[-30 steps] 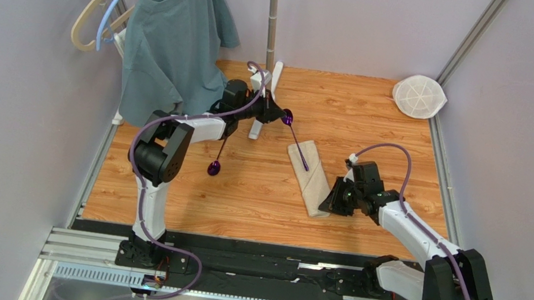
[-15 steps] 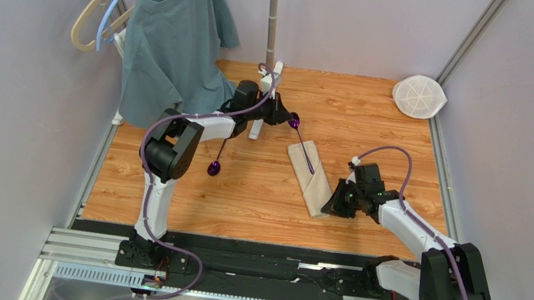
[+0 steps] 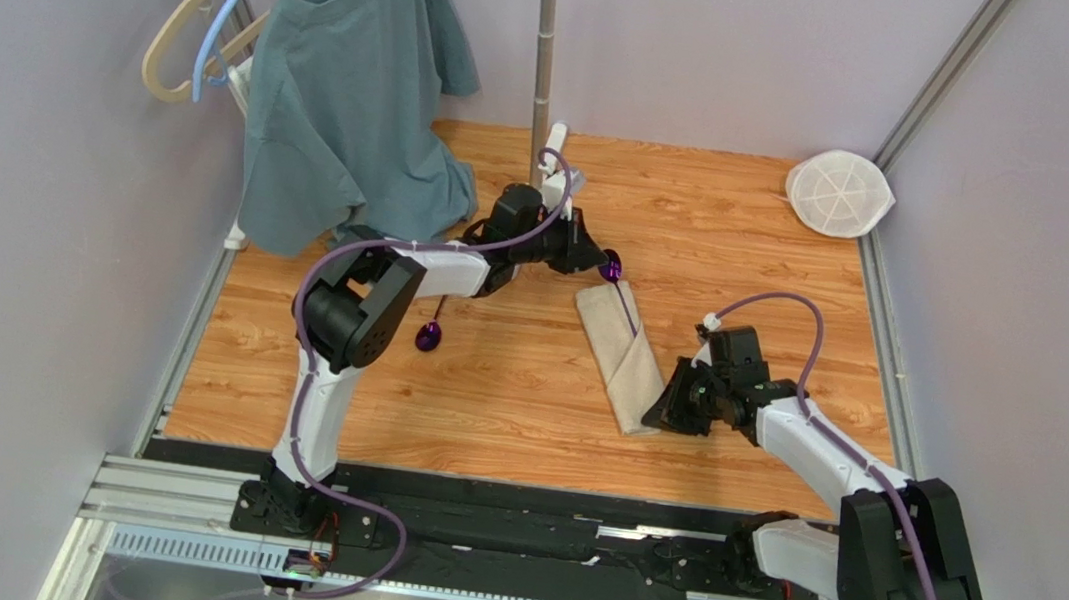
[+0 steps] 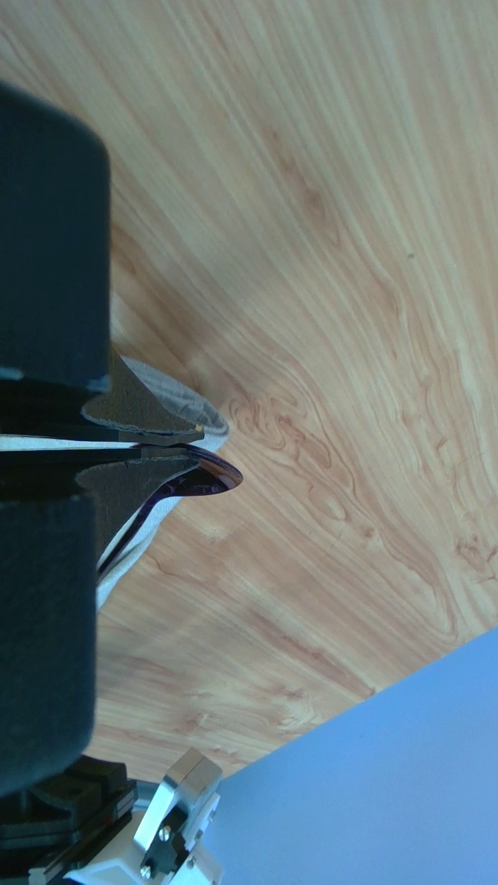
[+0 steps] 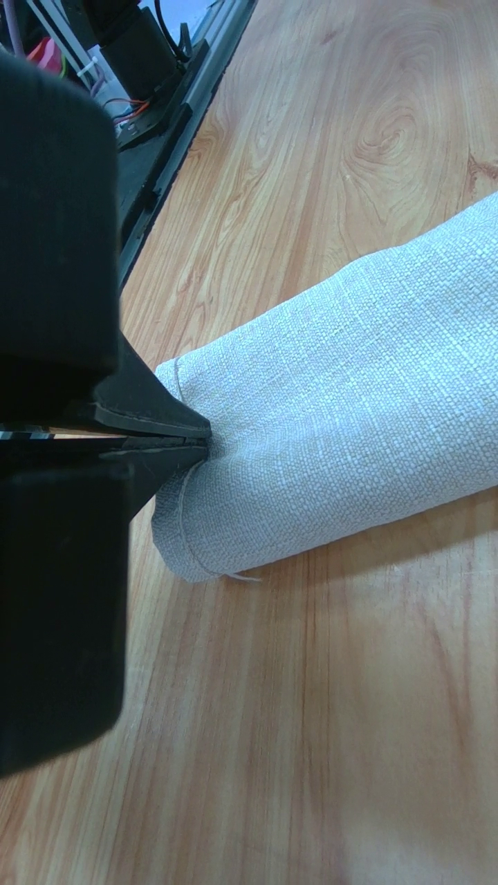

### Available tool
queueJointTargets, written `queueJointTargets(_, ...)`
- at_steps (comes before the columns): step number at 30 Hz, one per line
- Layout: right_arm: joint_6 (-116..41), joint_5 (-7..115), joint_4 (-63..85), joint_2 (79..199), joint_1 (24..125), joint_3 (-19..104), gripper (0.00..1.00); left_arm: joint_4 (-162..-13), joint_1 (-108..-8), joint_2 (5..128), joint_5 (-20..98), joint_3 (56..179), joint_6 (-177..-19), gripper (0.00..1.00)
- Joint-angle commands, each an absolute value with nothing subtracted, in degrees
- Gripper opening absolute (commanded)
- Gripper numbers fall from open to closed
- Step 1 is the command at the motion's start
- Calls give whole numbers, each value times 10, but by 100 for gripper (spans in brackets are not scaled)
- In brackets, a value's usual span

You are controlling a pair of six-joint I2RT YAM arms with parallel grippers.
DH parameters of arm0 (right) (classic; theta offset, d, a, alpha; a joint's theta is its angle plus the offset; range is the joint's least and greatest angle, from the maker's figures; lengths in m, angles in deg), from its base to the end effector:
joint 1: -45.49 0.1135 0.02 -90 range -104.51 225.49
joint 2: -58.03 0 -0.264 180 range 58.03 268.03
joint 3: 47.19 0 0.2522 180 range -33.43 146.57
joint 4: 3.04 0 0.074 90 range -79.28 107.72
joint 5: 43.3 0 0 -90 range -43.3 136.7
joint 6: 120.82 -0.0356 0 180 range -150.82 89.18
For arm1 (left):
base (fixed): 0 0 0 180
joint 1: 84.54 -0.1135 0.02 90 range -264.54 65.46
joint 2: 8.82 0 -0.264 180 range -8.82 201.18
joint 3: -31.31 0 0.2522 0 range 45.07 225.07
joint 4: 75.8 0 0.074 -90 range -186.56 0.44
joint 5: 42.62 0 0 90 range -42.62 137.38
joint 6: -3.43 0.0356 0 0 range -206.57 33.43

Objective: Fold the napkin into a case and place the utensils inside
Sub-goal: Insert the spoon into the folded napkin.

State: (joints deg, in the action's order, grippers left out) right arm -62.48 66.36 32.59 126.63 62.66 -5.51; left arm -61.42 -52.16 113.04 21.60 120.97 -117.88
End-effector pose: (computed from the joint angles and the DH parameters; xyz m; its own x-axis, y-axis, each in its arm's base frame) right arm 0.1857 0.0699 0.1497 -0.9454 0.2252 -0.2357 0.0823 0.8644 0.4961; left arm 0.3918 -0.2668 0.1709 -0.6531 -0.1399 -0.7442 0.5764 0.5454 -0.6084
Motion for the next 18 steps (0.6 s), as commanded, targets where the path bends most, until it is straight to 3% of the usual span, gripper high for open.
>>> queueJointTargets(1,-621,656,304,1274,625,-62,0,-588,-509,1130,203,1204,-1200,0)
queueJointTargets(18,-618,655,301,1283,625,-63,0,-647,-464,1170,157,1227,-1210,0)
